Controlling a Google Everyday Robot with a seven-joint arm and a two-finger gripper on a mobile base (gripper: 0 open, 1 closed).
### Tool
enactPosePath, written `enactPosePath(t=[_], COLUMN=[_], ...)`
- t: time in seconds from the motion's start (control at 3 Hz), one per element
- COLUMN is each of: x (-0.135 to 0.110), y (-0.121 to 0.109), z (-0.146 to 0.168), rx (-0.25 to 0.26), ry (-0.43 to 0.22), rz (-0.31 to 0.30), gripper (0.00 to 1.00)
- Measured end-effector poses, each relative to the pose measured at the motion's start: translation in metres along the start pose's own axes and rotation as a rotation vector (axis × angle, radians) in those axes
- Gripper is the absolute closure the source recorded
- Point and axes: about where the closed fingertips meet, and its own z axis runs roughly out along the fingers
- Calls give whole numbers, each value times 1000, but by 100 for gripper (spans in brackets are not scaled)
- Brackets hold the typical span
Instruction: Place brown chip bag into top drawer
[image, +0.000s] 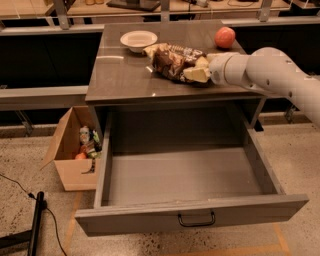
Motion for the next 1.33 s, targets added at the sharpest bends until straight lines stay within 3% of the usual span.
enactPosePath(t=[0.67,1.0,1.33], x=[-1,-9,-12], y=[0,7,23], z=[-5,-54,-94], rx=[-24,-83,-133], ry=[-19,11,22], rz=[-16,17,55], gripper=[92,100,100])
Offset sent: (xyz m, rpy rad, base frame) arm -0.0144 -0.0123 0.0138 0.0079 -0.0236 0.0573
